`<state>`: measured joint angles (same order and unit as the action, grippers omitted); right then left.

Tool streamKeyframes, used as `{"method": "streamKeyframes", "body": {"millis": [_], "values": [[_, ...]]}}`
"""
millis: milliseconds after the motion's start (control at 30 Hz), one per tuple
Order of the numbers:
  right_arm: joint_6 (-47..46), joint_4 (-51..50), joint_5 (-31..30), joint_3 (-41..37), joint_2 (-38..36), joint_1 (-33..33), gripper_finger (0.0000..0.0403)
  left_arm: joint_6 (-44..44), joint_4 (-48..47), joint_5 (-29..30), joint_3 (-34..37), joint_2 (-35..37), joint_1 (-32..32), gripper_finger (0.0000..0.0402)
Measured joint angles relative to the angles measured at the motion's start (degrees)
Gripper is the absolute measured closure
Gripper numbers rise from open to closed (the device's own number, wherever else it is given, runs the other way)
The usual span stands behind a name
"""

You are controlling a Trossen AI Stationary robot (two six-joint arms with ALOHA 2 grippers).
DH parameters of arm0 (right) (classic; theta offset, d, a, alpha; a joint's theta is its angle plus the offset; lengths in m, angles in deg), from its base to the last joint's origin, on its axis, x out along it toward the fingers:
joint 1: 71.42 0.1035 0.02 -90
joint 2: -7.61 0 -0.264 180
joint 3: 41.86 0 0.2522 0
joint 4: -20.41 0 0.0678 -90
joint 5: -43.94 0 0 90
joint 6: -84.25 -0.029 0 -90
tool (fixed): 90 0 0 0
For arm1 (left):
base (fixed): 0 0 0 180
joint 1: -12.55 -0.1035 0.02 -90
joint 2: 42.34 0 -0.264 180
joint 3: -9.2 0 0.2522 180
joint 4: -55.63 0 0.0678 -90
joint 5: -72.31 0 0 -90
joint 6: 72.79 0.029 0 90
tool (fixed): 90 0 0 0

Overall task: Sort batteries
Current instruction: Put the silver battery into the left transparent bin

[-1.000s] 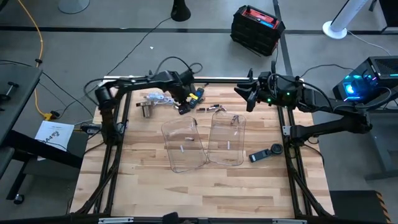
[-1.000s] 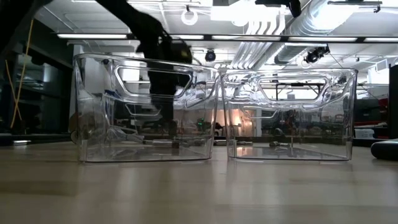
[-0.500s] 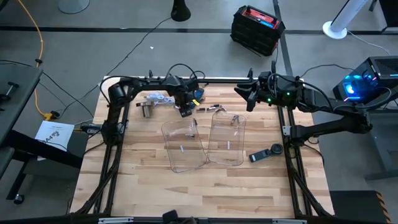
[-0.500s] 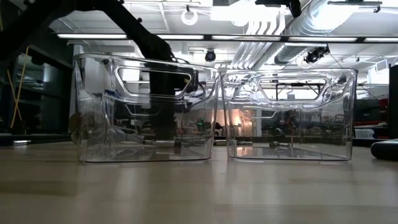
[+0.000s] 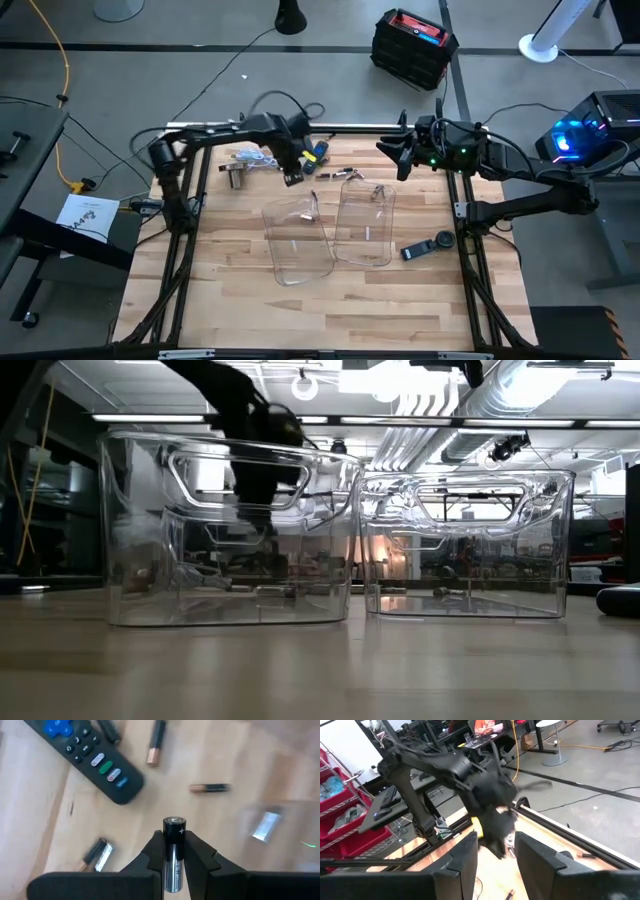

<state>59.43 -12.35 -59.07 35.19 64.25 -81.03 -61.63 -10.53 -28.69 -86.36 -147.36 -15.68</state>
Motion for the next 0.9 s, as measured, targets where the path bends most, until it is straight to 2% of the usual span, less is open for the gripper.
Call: {"method": "streamKeyframes", "body": {"millis": [167,233,333,433,533,633,767,900], "values": [[0.5,0.0,1.2,0.0,0.0,0.0,0.0277,0.8,-1.7,-3.1,0.1,10.0,3.9,0.0371],[0.7,0.0,1.6,0.0,0.0,0.0,0.0277,2.6,-1.2,-6.6,0.9,13.9,6.1,0.0372],[0.7,0.0,2.5,0.0,0.0,0.0,0.0277,3.4,0.7,-11.3,4.6,18.8,10.8,0.0372],[0.8,0.0,2.6,0.0,0.0,0.0,0.0277,2.3,2.6,-12.4,10.4,21.4,16.5,0.0372],[0.7,0.0,2.7,0.0,0.0,0.0,0.0277,-1.1,8.6,-11.2,17.0,21.7,21.5,0.0371],[0.9,0.0,2.7,0.0,0.0,0.0,0.0277,-4.8,14.3,-9.7,21.3,20.9,25.5,0.0348],[0.9,0.0,2.7,0.0,0.0,0.0,0.0277,-8.0,17.5,-3.7,21.9,19.4,27.1,0.0301],[0.9,0.0,2.7,0.0,0.0,0.0,0.0277,-7.8,15.7,0.9,18.8,19.6,26.1,0.0259]]}}
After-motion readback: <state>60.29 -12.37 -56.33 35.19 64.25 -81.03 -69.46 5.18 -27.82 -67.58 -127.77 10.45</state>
